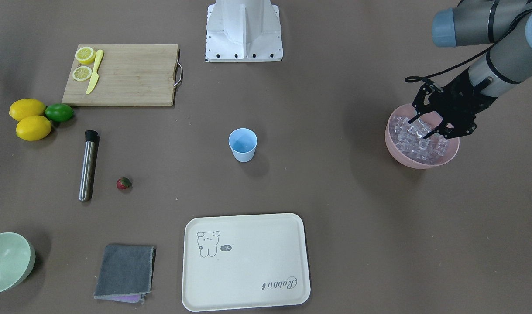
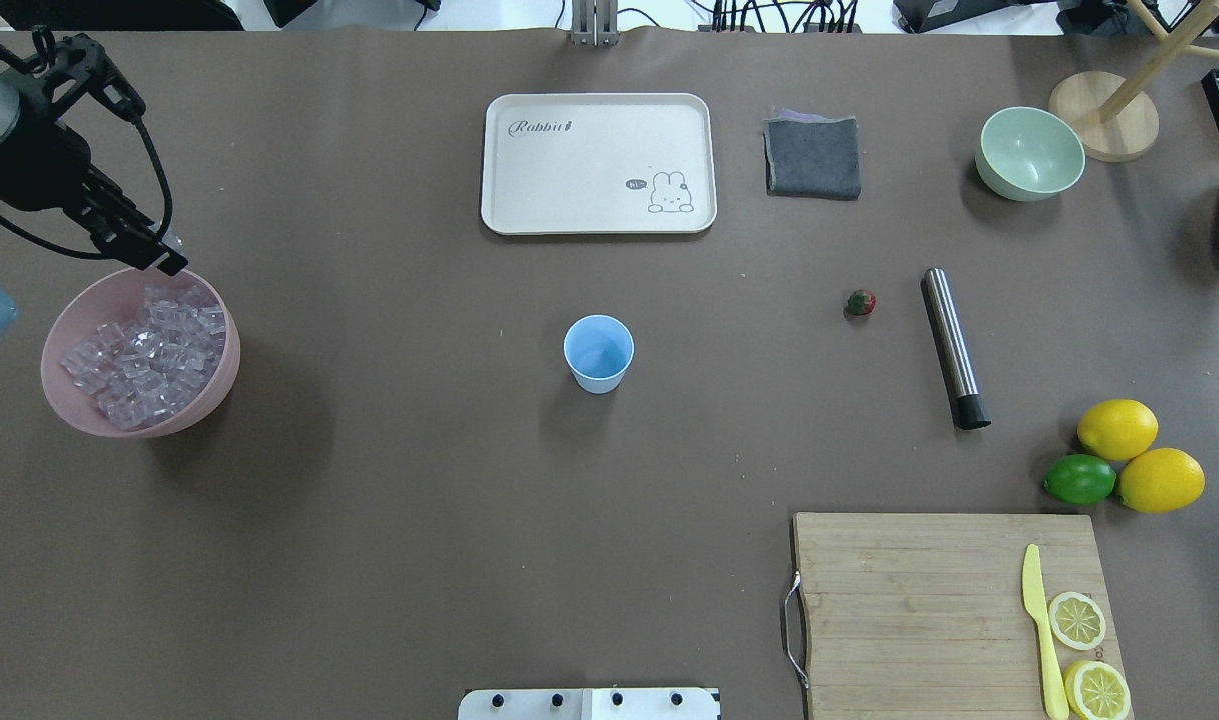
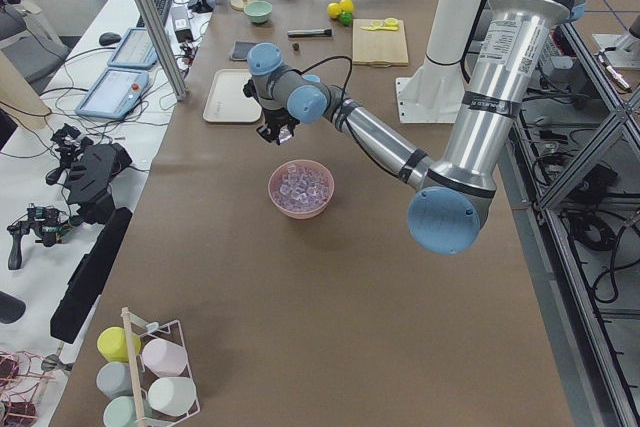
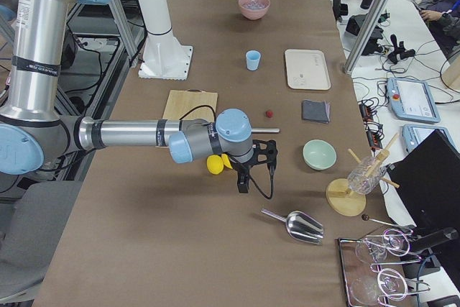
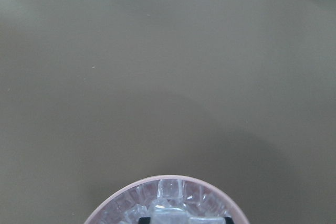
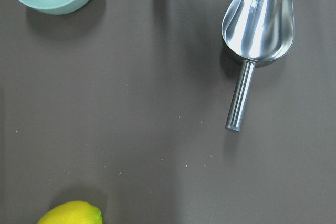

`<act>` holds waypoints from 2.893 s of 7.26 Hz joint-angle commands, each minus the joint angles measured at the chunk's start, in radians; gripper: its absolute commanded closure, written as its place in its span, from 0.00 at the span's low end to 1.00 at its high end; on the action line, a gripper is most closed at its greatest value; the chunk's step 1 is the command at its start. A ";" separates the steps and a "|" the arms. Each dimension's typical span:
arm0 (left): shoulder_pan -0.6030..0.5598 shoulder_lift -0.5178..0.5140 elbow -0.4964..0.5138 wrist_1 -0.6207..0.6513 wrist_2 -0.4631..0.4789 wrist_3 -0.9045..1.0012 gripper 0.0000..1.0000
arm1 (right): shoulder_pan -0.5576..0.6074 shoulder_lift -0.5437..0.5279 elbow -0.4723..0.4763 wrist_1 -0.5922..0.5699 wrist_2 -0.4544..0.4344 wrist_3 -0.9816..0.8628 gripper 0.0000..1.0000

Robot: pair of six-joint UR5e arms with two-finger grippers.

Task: Mash ice and strawberries in cup
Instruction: 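Lift the ice cube and carry it over the light-blue cup, then open the left gripper to drop the ice cube into the cup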

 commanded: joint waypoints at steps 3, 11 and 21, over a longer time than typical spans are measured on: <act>0.073 0.017 -0.005 -0.282 0.006 -0.857 0.90 | 0.007 -0.005 0.008 0.003 0.020 -0.002 0.00; 0.509 -0.310 0.068 -0.191 0.427 -1.577 0.92 | 0.007 -0.001 0.006 0.046 0.008 -0.009 0.00; 0.529 -0.482 0.298 -0.249 0.520 -1.574 0.91 | 0.007 -0.005 0.003 0.046 0.005 -0.013 0.00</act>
